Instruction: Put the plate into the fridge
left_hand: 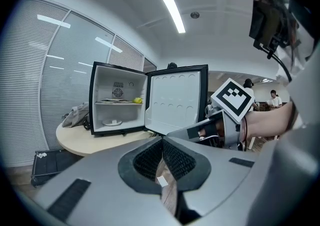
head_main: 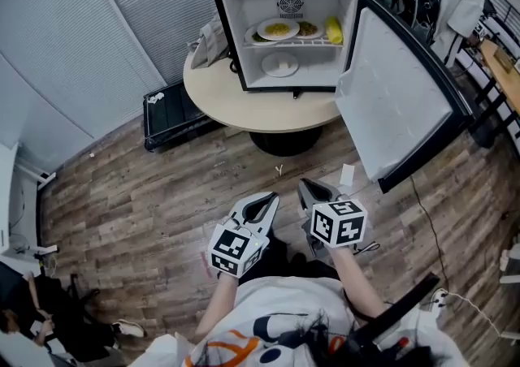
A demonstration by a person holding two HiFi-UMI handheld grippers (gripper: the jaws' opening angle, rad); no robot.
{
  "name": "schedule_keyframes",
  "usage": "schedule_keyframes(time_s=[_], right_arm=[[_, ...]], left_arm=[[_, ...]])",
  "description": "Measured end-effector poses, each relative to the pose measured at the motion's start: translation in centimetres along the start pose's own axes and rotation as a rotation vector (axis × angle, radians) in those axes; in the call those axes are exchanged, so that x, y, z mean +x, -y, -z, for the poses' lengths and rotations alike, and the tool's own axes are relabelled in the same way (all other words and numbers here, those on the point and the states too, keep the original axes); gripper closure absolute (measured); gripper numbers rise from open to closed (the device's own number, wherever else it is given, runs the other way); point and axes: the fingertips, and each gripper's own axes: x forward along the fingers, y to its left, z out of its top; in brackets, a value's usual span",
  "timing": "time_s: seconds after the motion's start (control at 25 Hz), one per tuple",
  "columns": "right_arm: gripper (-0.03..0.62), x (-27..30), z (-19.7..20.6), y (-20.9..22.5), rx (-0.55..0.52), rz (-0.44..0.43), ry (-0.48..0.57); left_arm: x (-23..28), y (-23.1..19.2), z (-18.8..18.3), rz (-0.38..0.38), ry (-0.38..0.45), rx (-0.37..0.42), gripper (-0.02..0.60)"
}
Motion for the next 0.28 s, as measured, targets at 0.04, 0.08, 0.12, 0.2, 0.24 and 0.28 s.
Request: schedule_keyframes(time_s=[0.04, 0.08, 0.12, 0.2, 0.24, 0.28], right_arm=[[0.566, 0.3, -0.3, 0.2, 0.000, -0.001, -0.001], [0.566, 0.6, -0.5, 0.4, -0.001, -0.001, -0.002], [0.566, 0.8, -0.8, 0.7, -0.002, -0.001, -0.003], [0.566, 0.7, -0.9, 1.2, -0.006, 0.001, -0.005], [0.566, 0.5, -0.9, 1.4, -0.009, 0.001, -0.004], [0.566, 0.3, -0.8, 1.5, -0.011, 0.002, -0.003]], left_arm=[[0.3, -0.3, -0.1, -0.001, -0.001, 0.000, 0.569], [0.6, -0.6, -0.2, -0.002, -0.002, -0.001, 0.569], [1.0, -0.7, -0.4, -0.002, -0.002, -0.001, 0.569], [1.4, -0.6, -0.5, -0.002, 0.001, -0.001, 0.569], [1.4, -0.4, -0.5, -0.002, 0.004, -0.001, 0.569], [1.5, -0.2, -0.5, -0.002, 0.006, 0.000, 0.569]])
